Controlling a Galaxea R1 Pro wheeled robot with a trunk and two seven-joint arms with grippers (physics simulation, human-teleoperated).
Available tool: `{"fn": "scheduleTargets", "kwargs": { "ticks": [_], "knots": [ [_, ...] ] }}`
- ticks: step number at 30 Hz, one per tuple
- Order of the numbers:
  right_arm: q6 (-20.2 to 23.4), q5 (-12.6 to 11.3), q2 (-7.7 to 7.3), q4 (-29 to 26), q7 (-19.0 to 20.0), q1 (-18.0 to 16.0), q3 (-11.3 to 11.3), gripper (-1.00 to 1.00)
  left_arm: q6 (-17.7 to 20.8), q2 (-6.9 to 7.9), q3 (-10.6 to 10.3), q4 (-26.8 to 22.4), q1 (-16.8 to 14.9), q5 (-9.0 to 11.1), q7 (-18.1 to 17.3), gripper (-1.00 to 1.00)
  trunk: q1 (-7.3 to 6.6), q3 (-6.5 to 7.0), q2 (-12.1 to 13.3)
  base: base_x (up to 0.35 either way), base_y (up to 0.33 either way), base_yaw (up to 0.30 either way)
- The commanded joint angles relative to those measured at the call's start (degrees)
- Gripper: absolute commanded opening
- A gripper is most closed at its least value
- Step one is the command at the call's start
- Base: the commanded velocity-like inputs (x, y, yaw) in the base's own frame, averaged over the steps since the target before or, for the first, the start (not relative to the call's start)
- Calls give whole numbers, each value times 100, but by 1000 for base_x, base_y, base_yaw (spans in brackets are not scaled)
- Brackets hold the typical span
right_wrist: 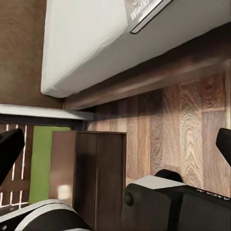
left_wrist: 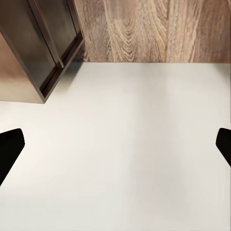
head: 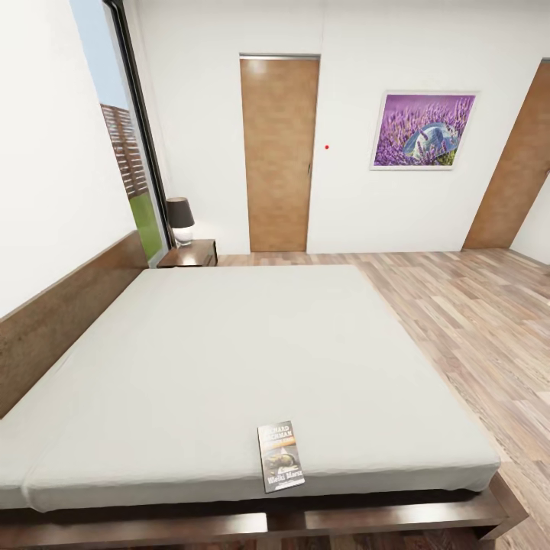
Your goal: In the bedroom, move the book from the bed onto either nightstand, and place the two sandals side by side next to the bed.
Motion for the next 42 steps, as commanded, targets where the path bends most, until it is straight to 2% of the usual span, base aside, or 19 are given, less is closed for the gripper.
{"fn": "scheduleTargets", "kwargs": {
  "ticks": [1, 7, 12, 18, 42],
  "knots": [
    [92, 51, 35, -6, 51, -4, -49, 100, 43, 5, -49, -29, 5, 59, 20, 100, 1, -5, -4, 0, 0, 0],
    [137, 76, 148, -16, 350, -4, -42, 100, 40, 6, -49, -29, 6, 61, -31, 100, 1, -5, -4, 0, 0, 0],
    [-43, 79, 172, -21, 729, -4, -49, 100, 40, 7, -49, -29, 7, 61, -41, 100, 1, -5, -4, 0, 0, 0],
    [-142, 56, 178, -15, 925, -4, -103, 100, 40, 6, -49, -29, 6, 62, -46, 100, 1, -5, -4, 0, 0, 0],
    [-230, 61, 188, -4, 931, -4, -121, 100, 39, 4, -49, -29, 5, 62, -43, 100, 1, -5, -4, 0, 0, 0]
  ]
}}
